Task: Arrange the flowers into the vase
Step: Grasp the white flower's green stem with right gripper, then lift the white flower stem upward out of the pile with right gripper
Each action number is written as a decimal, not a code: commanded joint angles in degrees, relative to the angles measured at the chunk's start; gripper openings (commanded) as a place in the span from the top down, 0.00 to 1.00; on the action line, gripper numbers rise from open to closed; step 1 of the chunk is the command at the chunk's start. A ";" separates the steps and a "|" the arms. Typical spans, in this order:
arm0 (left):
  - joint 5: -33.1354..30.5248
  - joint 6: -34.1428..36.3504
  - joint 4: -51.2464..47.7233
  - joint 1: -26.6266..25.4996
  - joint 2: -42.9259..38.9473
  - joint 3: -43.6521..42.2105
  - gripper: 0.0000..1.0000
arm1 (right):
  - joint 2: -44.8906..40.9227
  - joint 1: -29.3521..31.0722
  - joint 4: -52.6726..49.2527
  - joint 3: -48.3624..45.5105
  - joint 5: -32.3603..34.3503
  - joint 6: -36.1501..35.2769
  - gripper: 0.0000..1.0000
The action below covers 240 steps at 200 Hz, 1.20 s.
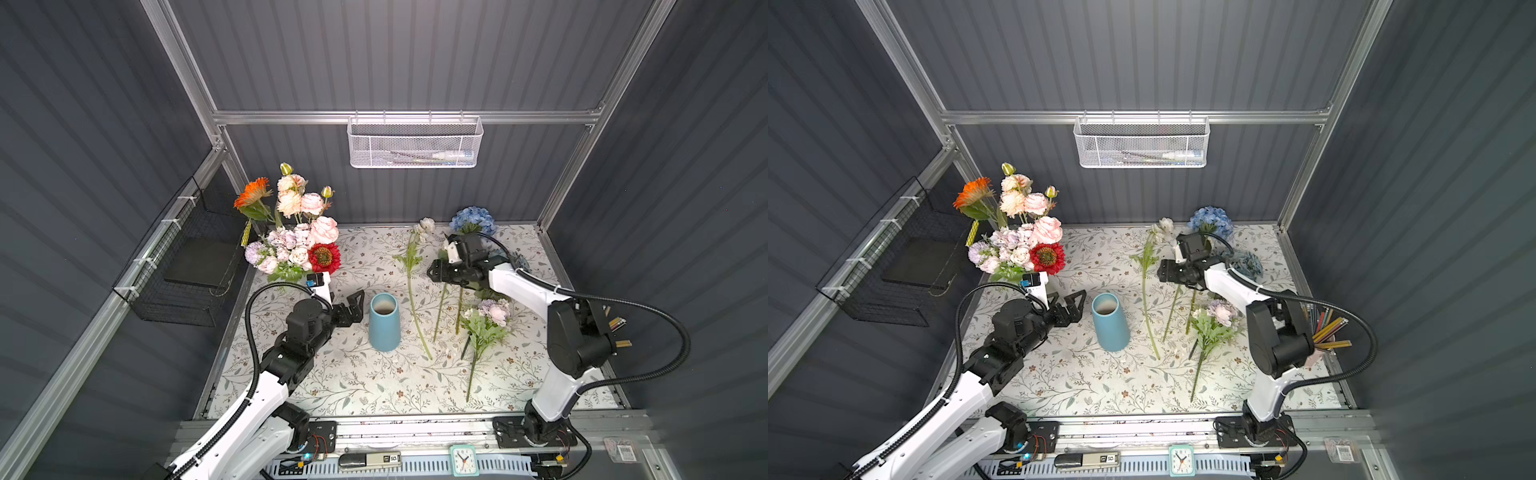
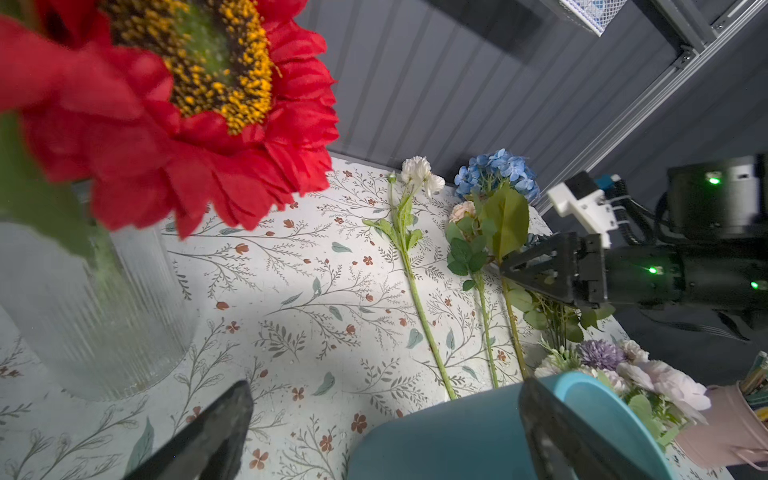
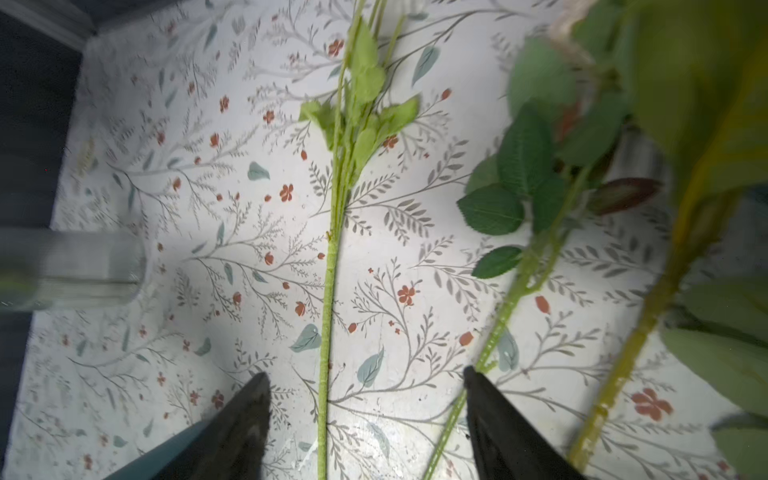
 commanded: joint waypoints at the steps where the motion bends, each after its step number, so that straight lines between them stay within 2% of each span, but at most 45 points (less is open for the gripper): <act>1: 1.73 1.52 0.35 0.17 -0.78 0.59 0.00 | 5.63 3.64 -9.34 7.38 3.97 -4.78 0.36; 11: 1.83 1.52 0.33 0.17 -0.84 0.52 0.00 | 8.72 4.72 -11.81 11.07 4.66 -6.01 0.43; 24: 2.00 1.50 0.42 0.17 -1.14 0.34 0.00 | 12.35 5.74 -14.70 15.68 5.61 -7.20 0.64; 29: 2.01 1.46 0.35 0.17 -1.26 0.30 0.00 | 13.70 6.05 -15.85 17.20 6.05 -7.50 0.69; 58: 2.05 0.62 0.44 0.17 -2.12 -0.55 0.00 | 18.56 7.55 -19.68 22.71 8.39 -8.15 0.65; 92: 2.56 -1.64 1.22 0.17 -2.02 -1.70 0.00 | 21.34 8.92 -21.15 24.65 9.17 -7.84 0.63; 151: 2.55 -3.66 0.87 0.17 -1.55 -2.42 0.00 | 24.53 10.62 -22.60 25.34 10.29 -7.62 0.67; 173: 2.36 -3.78 0.68 0.17 -1.45 -2.35 0.00 | 25.68 10.88 -23.76 25.41 11.80 -7.50 0.74; 200: 2.18 -3.93 0.84 0.17 -0.68 -2.16 0.00 | 25.73 10.93 -24.61 24.57 11.83 -7.13 1.00; 240: 2.86 -4.23 1.56 0.13 0.97 -1.64 0.00 | 20.44 10.43 -19.87 19.15 10.79 -5.22 1.00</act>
